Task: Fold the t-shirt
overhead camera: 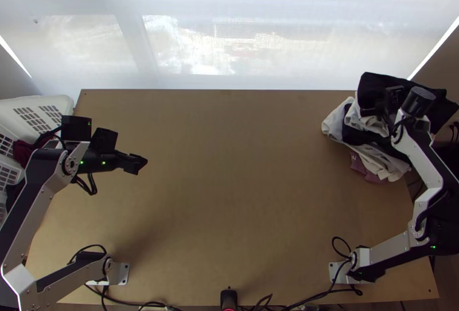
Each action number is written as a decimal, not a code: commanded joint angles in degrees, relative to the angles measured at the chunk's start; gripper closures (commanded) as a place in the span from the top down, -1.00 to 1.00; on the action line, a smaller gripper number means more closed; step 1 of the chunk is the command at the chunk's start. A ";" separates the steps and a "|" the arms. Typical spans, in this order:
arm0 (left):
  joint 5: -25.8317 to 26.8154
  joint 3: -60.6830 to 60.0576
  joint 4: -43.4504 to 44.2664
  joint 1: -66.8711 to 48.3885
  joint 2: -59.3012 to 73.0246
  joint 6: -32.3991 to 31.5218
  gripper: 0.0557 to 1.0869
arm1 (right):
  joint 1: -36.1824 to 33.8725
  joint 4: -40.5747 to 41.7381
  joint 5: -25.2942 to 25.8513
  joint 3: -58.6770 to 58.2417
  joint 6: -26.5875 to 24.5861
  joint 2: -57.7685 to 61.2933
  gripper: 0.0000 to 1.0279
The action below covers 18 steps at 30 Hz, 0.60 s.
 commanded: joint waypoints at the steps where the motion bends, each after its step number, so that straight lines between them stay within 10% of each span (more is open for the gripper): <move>1: 0.47 -0.49 0.22 1.21 -0.16 0.89 0.89 | 0.68 3.06 1.91 -9.41 0.24 -4.30 -0.95; 7: 0.73 -0.23 0.49 0.95 0.28 0.89 0.89 | -0.64 4.64 1.91 -14.07 -0.03 -7.38 -0.92; 15: 0.73 0.12 0.58 0.77 0.19 0.62 0.89 | -0.64 5.08 1.91 -14.95 0.76 -10.80 0.63; 18: 0.73 0.12 0.58 0.68 0.10 0.45 0.89 | -0.64 5.08 1.91 -14.77 1.64 -12.39 0.90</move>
